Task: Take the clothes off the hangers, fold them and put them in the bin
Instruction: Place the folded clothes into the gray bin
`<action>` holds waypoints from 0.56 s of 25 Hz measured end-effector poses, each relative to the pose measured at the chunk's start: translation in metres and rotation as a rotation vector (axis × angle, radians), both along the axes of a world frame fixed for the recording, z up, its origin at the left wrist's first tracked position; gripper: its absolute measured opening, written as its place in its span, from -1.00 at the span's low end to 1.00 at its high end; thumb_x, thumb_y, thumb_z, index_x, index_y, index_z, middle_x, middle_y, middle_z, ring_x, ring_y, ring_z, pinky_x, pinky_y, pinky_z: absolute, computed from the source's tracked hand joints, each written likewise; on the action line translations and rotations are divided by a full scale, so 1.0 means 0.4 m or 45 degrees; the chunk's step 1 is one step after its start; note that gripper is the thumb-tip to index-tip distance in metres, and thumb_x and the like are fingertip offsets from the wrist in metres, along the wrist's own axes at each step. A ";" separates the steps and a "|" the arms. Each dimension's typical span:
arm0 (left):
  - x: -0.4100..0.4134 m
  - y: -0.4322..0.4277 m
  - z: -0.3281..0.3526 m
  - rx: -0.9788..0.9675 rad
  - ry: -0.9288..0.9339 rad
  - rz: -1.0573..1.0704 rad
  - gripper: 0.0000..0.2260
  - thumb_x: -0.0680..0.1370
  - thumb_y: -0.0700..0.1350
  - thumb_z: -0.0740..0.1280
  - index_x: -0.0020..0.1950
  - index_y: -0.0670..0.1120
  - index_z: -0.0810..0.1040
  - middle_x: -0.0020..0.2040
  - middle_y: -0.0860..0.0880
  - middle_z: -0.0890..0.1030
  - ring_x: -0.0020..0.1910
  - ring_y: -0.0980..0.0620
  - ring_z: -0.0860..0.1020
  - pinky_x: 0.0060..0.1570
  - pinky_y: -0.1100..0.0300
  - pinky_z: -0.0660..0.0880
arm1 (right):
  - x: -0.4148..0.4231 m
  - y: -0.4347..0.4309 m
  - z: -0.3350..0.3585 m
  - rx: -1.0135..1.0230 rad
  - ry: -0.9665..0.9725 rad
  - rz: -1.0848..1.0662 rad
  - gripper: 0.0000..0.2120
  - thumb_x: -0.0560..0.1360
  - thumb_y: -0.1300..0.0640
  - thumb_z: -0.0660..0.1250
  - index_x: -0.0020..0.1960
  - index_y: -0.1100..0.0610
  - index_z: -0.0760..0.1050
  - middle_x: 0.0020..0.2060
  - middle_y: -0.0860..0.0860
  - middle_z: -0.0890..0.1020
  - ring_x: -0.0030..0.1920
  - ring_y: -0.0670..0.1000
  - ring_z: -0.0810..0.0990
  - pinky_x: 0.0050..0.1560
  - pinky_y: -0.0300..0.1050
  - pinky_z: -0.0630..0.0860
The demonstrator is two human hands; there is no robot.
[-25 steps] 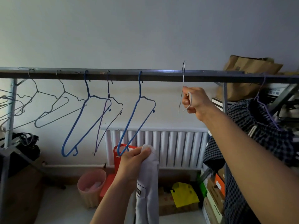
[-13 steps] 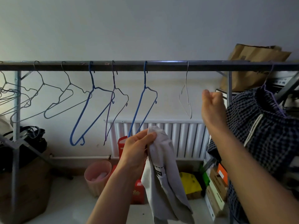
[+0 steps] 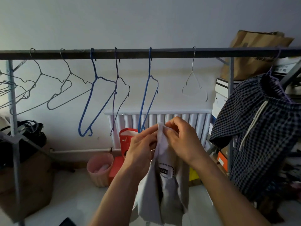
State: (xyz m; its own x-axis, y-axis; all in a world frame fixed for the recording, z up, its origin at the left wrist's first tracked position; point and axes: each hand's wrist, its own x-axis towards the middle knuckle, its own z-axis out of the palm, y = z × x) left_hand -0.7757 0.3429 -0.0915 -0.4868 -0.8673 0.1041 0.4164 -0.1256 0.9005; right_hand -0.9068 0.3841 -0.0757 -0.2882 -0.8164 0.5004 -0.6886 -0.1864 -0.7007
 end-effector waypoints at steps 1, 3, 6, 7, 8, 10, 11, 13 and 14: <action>0.011 0.002 -0.014 -0.049 -0.065 0.037 -0.78 0.58 -0.33 0.24 0.10 -0.18 0.65 -0.04 -0.22 0.68 -0.14 -0.07 0.65 -0.14 0.13 0.60 | 0.006 0.004 0.004 0.005 0.051 0.008 -0.90 0.56 0.07 0.31 -0.13 0.04 0.46 -0.21 -0.06 0.55 -0.17 -0.05 0.53 -0.10 0.00 0.52; 0.035 -0.002 -0.058 -0.250 -0.342 0.190 -0.83 0.51 -0.32 0.37 0.04 -0.12 0.62 -0.13 -0.14 0.67 -0.24 0.07 0.62 -0.30 0.24 0.53 | 0.017 0.023 0.017 0.060 0.130 0.109 -0.90 0.53 0.07 0.33 -0.16 -0.02 0.48 -0.25 -0.15 0.55 -0.20 -0.09 0.53 -0.09 0.01 0.53; 0.061 -0.016 -0.123 -0.732 -0.814 0.272 -0.84 0.47 -0.27 0.38 -0.20 -0.01 0.54 -0.34 0.10 0.56 -0.38 0.26 0.47 -0.36 0.40 0.37 | 0.027 0.080 0.053 0.222 0.091 0.287 -0.89 0.53 0.04 0.34 -0.17 -0.09 0.49 -0.32 -0.24 0.51 -0.25 -0.18 0.48 -0.12 -0.17 0.47; 0.066 -0.022 -0.140 -0.863 -0.927 0.250 -0.83 0.46 -0.25 0.38 -0.30 -0.05 0.51 -0.40 0.12 0.50 -0.41 0.23 0.42 -0.37 0.35 0.34 | 0.022 0.101 0.067 0.239 0.042 0.318 -0.89 0.53 0.05 0.34 -0.17 -0.08 0.50 -0.33 -0.22 0.51 -0.26 -0.19 0.47 -0.13 -0.23 0.45; 0.076 -0.033 -0.158 -0.902 -1.003 0.239 -0.80 0.43 -0.24 0.40 -0.37 -0.06 0.50 -0.44 0.11 0.48 -0.42 0.21 0.40 -0.37 0.27 0.34 | 0.011 0.120 0.082 0.233 -0.006 0.336 -0.89 0.53 0.08 0.35 -0.17 -0.05 0.52 -0.33 -0.17 0.50 -0.27 -0.19 0.46 -0.15 -0.26 0.44; 0.101 -0.049 -0.169 -0.745 -1.014 0.213 -0.74 0.41 -0.24 0.46 -0.42 0.05 0.58 -0.41 0.12 0.56 -0.41 0.22 0.46 -0.35 0.24 0.42 | -0.028 0.151 0.104 0.213 -0.067 0.342 -0.88 0.52 0.14 0.36 -0.19 0.01 0.53 -0.33 -0.07 0.49 -0.28 -0.12 0.43 -0.17 -0.23 0.41; 0.115 -0.059 -0.169 -0.680 -0.990 0.220 -0.72 0.41 -0.24 0.48 -0.38 0.12 0.62 -0.35 0.13 0.61 -0.37 0.24 0.50 -0.33 0.27 0.46 | -0.050 0.164 0.110 0.217 -0.076 0.328 -0.87 0.52 0.15 0.37 -0.20 0.02 0.54 -0.33 -0.02 0.48 -0.28 -0.09 0.41 -0.17 -0.19 0.39; 0.141 -0.088 -0.161 -0.729 -1.041 0.256 -0.64 0.44 -0.28 0.43 -0.22 0.24 0.63 -0.11 0.15 0.64 -0.17 0.24 0.56 -0.18 0.31 0.49 | -0.088 0.188 0.114 0.232 -0.095 0.293 -0.86 0.52 0.17 0.36 -0.21 0.03 0.54 -0.32 0.01 0.47 -0.26 -0.05 0.40 -0.14 -0.13 0.37; 0.151 -0.099 -0.152 -0.802 -1.107 0.234 -0.57 0.46 -0.32 0.38 -0.11 0.30 0.61 0.04 0.19 0.59 -0.02 0.25 0.55 -0.08 0.34 0.50 | -0.101 0.199 0.116 0.236 -0.118 0.292 -0.86 0.52 0.17 0.36 -0.21 0.03 0.55 -0.31 0.03 0.47 -0.25 -0.03 0.41 -0.12 -0.12 0.38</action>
State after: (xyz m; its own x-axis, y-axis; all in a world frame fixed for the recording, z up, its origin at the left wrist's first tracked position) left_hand -0.7152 0.3034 -0.1522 -0.4769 -0.8461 0.2381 -0.4288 0.4605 0.7772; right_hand -0.9473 0.4637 -0.0291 -0.1231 -0.9404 0.3171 -0.5748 -0.1929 -0.7952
